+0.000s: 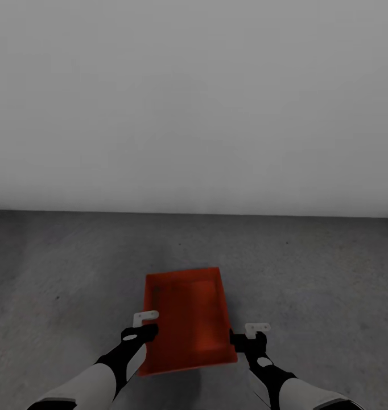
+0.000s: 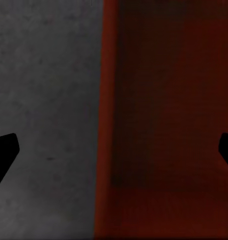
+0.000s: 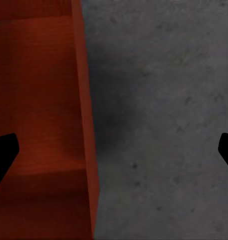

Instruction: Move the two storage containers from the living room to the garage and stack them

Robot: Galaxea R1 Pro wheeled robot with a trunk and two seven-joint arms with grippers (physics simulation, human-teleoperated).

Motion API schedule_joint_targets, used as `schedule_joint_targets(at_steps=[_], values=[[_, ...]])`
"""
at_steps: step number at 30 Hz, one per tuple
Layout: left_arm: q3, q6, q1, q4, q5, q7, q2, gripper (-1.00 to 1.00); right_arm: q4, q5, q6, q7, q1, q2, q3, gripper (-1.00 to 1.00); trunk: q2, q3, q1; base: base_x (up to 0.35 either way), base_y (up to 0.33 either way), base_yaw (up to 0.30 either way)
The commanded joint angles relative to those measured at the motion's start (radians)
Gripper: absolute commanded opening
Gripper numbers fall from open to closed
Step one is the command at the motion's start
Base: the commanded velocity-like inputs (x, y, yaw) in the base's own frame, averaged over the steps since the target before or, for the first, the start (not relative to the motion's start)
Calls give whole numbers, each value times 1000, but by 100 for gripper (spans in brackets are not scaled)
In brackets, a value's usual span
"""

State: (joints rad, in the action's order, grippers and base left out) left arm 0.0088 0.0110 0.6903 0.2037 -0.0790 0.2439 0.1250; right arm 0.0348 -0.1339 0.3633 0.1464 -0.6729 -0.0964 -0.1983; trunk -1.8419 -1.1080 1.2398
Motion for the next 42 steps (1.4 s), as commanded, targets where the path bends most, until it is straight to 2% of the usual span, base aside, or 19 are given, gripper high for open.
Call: schedule_joint_targets(at_steps=[1, 42], values=[[0, 1, 0, 0, -8, 2, 0, 100, -1, -10, 3, 2, -1, 0, -9, 100, 7, 3, -4, 0, 0, 0], [1, 1, 0, 0, -8, 3, -1, 100, -1, -10, 5, 2, -1, 0, -9, 100, 294, 131, -161, 0, 0, 0]])
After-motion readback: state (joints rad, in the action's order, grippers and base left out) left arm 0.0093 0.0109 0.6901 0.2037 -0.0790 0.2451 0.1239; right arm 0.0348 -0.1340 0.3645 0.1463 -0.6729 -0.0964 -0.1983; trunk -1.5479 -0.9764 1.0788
